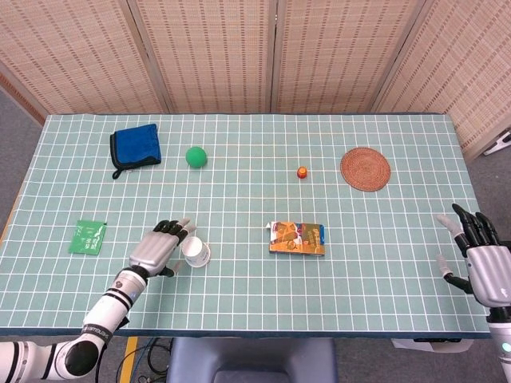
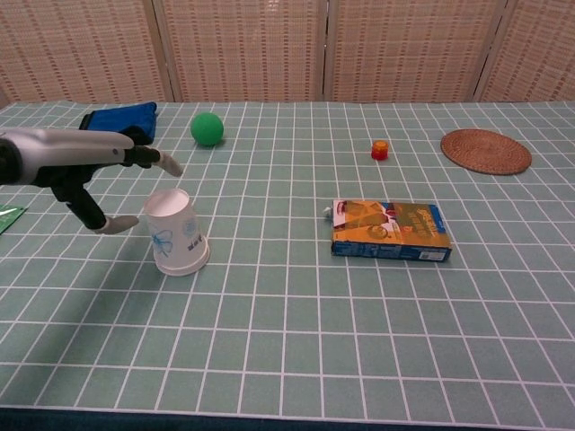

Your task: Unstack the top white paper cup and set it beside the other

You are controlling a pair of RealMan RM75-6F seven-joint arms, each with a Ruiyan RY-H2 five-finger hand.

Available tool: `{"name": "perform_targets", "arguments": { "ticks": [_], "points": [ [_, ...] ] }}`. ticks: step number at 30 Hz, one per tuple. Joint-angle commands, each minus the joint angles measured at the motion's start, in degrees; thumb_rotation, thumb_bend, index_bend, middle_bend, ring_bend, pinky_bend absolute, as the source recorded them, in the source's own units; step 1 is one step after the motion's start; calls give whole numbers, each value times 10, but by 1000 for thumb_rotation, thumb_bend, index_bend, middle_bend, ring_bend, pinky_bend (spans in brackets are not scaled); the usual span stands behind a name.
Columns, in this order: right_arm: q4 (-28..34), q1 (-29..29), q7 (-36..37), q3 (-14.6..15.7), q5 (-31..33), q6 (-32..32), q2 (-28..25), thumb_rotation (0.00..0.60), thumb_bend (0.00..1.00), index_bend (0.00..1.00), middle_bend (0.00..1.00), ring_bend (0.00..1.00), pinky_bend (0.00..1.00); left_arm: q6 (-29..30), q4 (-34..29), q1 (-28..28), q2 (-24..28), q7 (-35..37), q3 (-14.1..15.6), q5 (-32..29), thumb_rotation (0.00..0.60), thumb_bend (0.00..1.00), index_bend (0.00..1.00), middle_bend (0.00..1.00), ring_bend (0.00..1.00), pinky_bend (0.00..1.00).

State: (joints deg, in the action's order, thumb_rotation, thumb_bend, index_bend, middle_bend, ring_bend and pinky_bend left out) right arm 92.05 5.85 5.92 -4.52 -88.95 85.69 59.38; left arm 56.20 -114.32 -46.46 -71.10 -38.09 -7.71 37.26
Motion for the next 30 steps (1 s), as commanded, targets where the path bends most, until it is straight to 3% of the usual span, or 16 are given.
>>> {"name": "perform_targets", "arguments": {
  "ticks": [1,16,30],
  "points": [
    [1,0,1,1,-2,1,-1,600,395,130,13,53,21,5,-3,-7,-4,0,5,-2,600,448,95,0,0,0],
    [2,-3,8,4,-8,10,-6,600,395,130,13,53,21,3,28,-31,-25,18,23,-10,600,448,121,0,0,0],
    [2,-2,3,5,-5,6,-5,600,395,130,13,52,21,2,42,-37,-26,46,32,7,600,448,262,0,0,0]
  ]
}}
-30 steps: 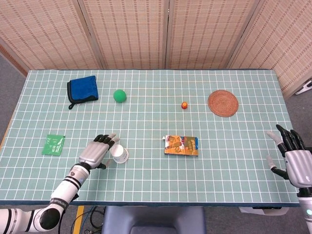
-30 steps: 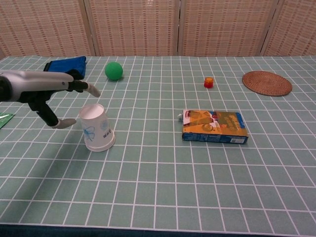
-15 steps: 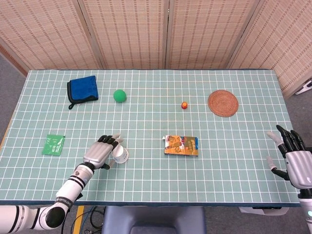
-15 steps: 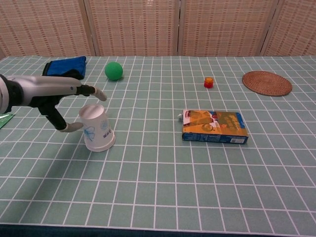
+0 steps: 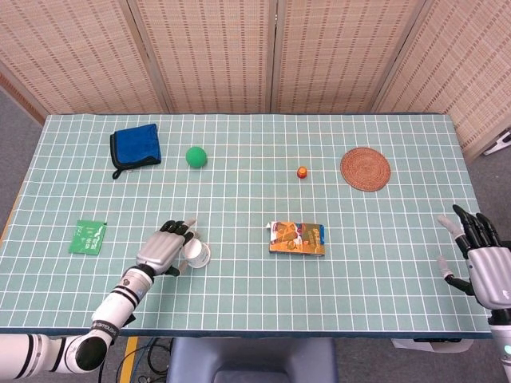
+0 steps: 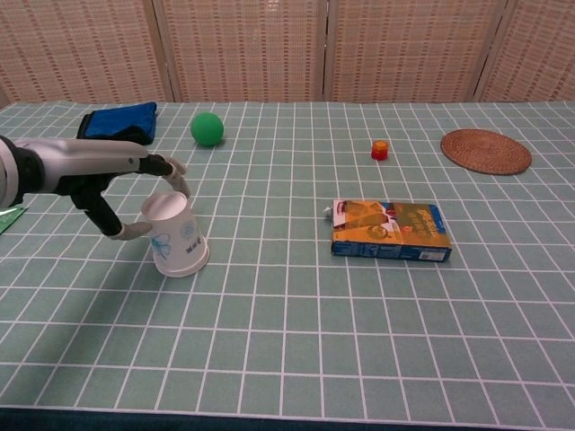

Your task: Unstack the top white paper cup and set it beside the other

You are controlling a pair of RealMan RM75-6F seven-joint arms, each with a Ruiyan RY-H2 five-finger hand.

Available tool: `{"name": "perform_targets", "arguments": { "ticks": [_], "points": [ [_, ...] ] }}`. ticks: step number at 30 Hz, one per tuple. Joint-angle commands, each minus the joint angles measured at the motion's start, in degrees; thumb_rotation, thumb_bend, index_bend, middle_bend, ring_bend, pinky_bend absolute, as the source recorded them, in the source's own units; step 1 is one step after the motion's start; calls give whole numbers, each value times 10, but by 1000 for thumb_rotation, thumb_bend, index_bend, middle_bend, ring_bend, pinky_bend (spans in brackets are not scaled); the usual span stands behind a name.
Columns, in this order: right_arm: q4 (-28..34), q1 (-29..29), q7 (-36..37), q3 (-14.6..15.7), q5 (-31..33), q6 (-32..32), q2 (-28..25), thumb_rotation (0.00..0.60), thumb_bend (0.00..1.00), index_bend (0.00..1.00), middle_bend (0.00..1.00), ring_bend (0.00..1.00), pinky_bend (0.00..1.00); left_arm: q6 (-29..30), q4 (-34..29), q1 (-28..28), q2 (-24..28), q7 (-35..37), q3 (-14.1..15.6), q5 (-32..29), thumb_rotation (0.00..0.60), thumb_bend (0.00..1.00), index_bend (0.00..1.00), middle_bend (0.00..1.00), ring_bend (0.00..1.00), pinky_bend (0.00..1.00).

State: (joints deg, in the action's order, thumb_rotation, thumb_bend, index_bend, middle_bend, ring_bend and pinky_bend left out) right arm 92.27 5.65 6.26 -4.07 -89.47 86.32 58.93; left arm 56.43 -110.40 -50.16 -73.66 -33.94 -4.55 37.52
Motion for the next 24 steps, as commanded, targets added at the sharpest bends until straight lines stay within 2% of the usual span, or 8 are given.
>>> {"name": "perform_targets", "arguments": {
  "ticks": [1,15,24],
  "points": [
    [0,0,-1,0,0,-1,0,600,395,130,13,52,21,0,4,0,-1,7,1,7,600,448,267,0,0,0],
    [1,-3,-7,0,5,3,-1,600,395,130,13,53,21,-13,18,1,-1,38,5,34,600,448,320,0,0,0],
    [1,-6,0,0,5,6,-5,600,395,130,13,53,21,4,-9,-16,5,12,2,12,600,448,322,0,0,0]
  ]
}}
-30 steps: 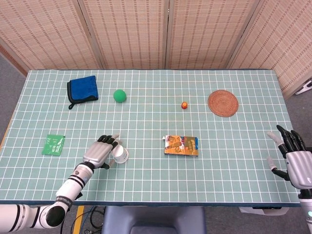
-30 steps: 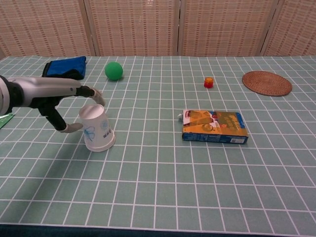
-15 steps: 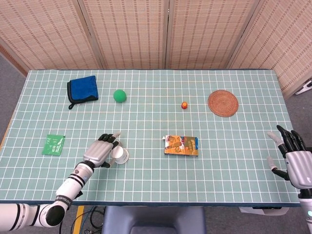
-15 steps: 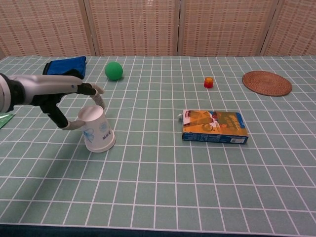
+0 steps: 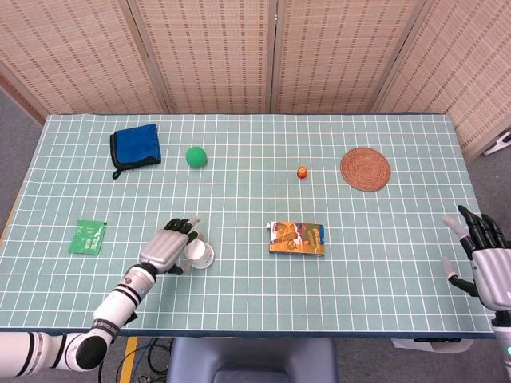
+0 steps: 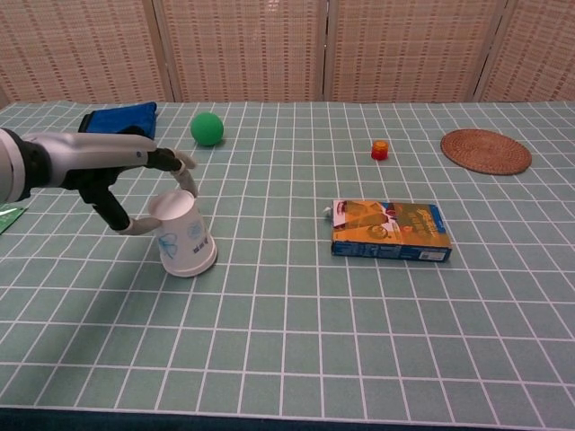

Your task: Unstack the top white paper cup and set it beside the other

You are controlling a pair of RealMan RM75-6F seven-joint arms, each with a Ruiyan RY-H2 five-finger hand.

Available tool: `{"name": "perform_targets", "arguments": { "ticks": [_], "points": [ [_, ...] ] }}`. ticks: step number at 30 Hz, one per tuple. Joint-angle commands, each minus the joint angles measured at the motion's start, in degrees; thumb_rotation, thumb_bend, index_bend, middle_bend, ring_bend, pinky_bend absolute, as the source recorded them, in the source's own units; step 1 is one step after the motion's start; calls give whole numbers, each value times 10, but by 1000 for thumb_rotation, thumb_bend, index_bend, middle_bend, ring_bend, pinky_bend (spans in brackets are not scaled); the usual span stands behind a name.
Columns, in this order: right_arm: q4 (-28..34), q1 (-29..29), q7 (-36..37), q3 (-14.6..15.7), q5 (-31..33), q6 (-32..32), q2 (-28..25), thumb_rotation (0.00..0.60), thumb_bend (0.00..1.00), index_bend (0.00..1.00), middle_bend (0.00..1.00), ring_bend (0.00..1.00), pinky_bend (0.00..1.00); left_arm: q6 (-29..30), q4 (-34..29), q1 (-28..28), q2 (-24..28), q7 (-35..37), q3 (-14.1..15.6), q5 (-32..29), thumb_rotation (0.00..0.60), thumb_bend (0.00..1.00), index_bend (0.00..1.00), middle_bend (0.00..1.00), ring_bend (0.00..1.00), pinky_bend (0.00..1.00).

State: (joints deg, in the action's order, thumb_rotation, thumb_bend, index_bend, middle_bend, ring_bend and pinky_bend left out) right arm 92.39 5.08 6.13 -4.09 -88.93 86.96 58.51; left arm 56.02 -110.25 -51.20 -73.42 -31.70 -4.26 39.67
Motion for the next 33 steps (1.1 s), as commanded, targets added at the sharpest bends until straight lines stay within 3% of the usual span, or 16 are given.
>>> {"name": "perform_targets", "arguments": {
  "ticks": [1,18,33],
  "points": [
    [-1,0,3,0,0,-1,-1,600,395,130,13,53,21,12,-16,-9,5,-17,-2,-15,600,448,322,0,0,0],
    [-2,0,13,1,-3,0,-5,600,395,130,13,53,21,98,-101,-53,25,-110,-13,-105,600,448,319,0,0,0],
    [-5,3,10,-3,7,-8,-3,600,395,130,12,53,21,124,-146,-71,62,-125,-30,-137,600,448,319,0,0,0]
  ]
}}
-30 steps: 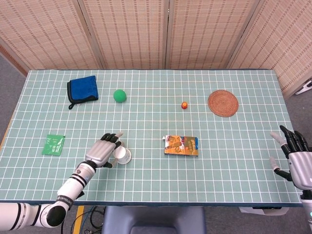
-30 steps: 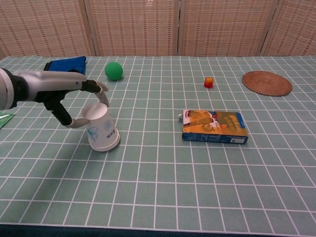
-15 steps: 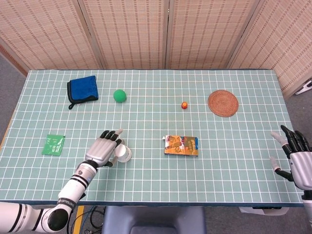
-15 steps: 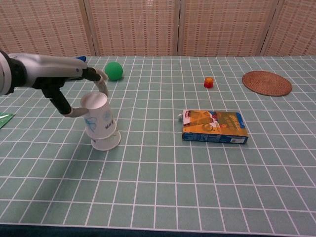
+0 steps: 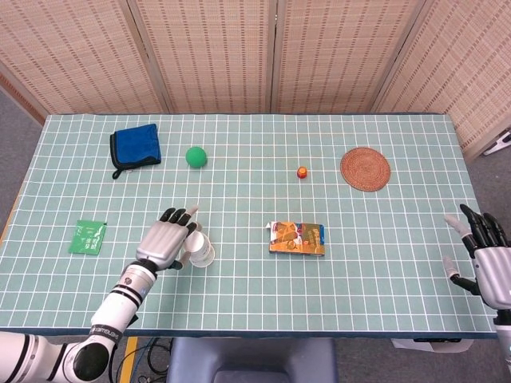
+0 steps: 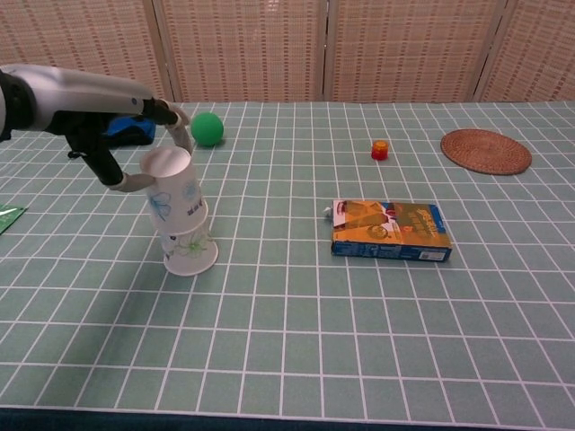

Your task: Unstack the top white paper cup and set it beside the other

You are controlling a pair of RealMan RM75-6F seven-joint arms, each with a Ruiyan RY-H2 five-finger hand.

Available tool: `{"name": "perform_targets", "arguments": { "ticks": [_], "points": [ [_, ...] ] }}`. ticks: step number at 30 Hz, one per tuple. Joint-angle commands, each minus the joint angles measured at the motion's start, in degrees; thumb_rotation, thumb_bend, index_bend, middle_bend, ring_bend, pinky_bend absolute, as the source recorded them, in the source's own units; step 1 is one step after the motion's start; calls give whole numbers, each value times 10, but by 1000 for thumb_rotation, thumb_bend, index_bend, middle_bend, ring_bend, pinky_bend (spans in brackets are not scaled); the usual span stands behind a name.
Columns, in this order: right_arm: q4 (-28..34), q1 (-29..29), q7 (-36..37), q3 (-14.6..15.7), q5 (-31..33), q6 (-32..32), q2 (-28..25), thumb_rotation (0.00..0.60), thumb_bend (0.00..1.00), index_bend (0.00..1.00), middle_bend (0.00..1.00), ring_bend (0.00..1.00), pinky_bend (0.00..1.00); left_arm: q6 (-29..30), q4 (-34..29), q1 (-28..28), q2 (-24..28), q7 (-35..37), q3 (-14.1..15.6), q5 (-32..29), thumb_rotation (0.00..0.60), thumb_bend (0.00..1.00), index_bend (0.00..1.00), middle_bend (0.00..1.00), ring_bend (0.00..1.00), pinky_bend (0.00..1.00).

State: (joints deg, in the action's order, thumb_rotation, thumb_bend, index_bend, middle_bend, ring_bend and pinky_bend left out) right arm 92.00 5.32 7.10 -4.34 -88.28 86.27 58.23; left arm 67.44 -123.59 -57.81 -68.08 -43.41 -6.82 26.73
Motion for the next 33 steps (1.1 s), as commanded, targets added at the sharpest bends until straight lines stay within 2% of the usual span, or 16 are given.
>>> {"name": "perform_targets", "arguments": {
  "ticks": [1,9,15,22,33],
  "points": [
    [-1,1,1,0,1,-1,0,600,395,130,12,53,21,15,-19,-7,12,-11,-6,-12,600,448,319,0,0,0],
    [-1,0,4,-1,4,-2,-1,600,395,130,12,52,21,74,-83,-35,29,-59,-20,-66,600,448,321,0,0,0],
    [0,1,-4,-1,4,-4,2,600,395,130,12,53,21,112,-114,-36,42,-68,-23,-72,600,448,321,0,0,0],
    [1,2,-18,-1,5,-6,7,600,395,130,12,52,21,106,-114,-7,70,-39,-6,-32,600,448,321,0,0,0],
    [7,4,-42,2,5,-10,15,600,394,130,12,53,21,82,-113,86,126,49,51,76,600,448,321,0,0,0]
  ]
}}
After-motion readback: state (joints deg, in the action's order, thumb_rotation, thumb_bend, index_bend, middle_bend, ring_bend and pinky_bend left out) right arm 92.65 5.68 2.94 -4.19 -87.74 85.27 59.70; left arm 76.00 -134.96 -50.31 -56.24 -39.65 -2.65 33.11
